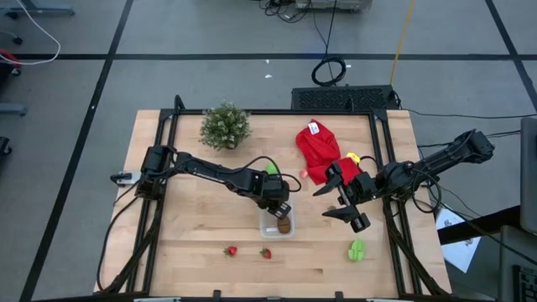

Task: Pick and placing Produce into tupperware
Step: Put the left pink peach into the transparent bin, then adjust the transparent bin

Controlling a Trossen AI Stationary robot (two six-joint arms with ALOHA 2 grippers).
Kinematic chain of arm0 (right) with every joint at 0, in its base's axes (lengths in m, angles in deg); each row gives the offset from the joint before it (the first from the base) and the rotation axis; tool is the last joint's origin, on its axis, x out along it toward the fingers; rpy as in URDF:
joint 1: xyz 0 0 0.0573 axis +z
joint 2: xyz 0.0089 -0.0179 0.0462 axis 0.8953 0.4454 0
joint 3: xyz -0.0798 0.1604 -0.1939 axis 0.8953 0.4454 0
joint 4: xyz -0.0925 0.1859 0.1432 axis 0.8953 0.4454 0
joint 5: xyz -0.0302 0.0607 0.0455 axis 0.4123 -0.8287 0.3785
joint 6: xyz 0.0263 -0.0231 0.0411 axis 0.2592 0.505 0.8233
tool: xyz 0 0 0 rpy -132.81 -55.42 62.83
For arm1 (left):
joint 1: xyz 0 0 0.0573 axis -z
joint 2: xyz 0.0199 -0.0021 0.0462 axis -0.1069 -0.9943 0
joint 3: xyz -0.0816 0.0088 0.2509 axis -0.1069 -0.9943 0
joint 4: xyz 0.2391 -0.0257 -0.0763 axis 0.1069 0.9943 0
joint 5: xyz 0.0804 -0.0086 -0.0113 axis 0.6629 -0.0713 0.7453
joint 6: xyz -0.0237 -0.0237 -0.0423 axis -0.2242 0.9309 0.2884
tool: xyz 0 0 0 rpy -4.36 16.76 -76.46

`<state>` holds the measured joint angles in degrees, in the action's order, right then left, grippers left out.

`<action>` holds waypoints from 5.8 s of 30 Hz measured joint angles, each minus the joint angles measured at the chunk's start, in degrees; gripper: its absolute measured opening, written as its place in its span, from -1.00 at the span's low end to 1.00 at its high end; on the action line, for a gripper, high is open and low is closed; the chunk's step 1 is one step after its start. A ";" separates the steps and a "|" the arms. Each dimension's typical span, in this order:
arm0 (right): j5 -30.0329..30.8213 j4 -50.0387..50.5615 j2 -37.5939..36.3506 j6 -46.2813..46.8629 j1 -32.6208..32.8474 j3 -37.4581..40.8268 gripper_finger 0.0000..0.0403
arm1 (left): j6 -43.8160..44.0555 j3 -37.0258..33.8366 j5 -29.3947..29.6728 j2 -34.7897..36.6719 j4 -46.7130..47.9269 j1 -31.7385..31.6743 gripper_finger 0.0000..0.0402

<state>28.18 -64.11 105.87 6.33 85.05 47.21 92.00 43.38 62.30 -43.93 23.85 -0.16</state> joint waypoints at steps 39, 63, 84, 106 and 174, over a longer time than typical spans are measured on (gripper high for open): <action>-0.02 -0.04 0.00 -0.44 0.00 0.00 0.20 | -3.09 0.00 3.37 5.95 1.19 1.92 -0.44; -0.02 0.38 0.00 -0.44 0.00 0.00 0.20 | -1.02 0.00 0.61 5.95 0.84 1.73 -0.44; 0.00 -0.08 0.00 -0.66 0.00 0.00 0.20 | 1.37 0.00 4.99 4.04 3.48 3.69 -0.44; 0.00 -0.15 -0.02 -1.57 0.00 0.00 0.20 | -0.87 -0.04 0.59 -1.16 -1.16 2.14 -0.44; -0.04 1.36 0.00 -1.53 0.00 0.00 0.20 | -7.30 -0.05 1.90 1.07 0.04 -0.28 0.24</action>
<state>28.14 -62.75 105.87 4.80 85.05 47.21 84.70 43.32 64.20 -42.85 23.89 -0.44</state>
